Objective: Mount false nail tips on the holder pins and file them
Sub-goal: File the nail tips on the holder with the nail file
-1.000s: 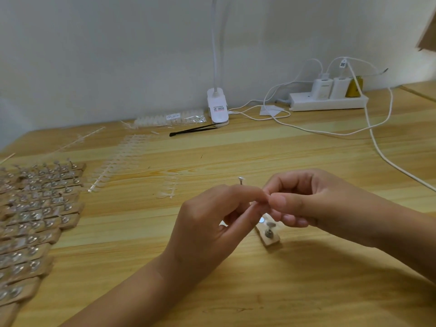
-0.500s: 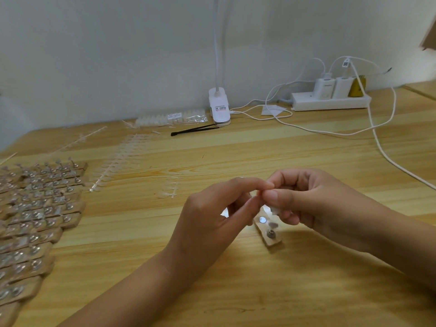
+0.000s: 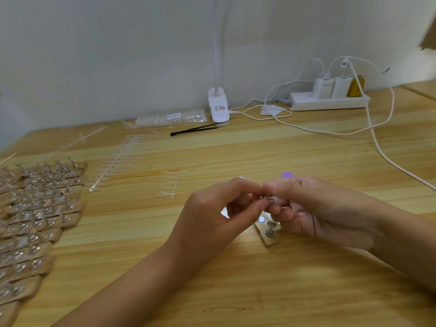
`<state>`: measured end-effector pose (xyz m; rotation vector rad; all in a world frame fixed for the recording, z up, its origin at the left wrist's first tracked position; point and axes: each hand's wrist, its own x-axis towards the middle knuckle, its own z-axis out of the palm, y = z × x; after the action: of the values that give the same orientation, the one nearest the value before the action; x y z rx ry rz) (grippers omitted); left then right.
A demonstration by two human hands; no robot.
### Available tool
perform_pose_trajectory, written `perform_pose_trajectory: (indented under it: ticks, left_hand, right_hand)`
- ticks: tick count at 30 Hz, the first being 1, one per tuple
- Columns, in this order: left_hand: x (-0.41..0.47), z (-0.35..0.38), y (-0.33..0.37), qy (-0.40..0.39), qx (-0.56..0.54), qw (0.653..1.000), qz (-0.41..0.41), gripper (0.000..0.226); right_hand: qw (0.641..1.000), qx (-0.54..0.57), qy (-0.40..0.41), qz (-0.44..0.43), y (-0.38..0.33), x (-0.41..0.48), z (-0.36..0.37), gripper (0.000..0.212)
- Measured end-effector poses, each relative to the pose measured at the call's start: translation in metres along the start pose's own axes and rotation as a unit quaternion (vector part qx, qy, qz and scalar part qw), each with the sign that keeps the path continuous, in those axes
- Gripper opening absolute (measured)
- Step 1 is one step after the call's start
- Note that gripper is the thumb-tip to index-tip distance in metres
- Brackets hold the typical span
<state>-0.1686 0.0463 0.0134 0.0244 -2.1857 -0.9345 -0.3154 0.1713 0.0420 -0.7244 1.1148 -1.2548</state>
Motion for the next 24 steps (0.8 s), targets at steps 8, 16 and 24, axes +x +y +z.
perform_pose_trajectory:
  ticks: [8, 16, 24]
  left_hand:
    - [-0.001, 0.001, 0.007, 0.005, 0.01, 1.0, -0.01, 0.006]
    - [-0.001, 0.002, 0.01, 0.008, -0.02, 1.0, -0.019, 0.004]
    - [-0.002, -0.004, 0.005, 0.027, -0.086, 0.992, -0.087, 0.01]
  right_hand:
    - [0.99, -0.101, 0.072, -0.072, 0.003, -0.002, 0.01, 0.031]
    - [0.965, -0.115, 0.136, -0.191, 0.008, -0.003, 0.011, 0.021]
    - [0.949, -0.198, 0.066, -0.237, 0.002, -0.006, -0.001, 0.015]
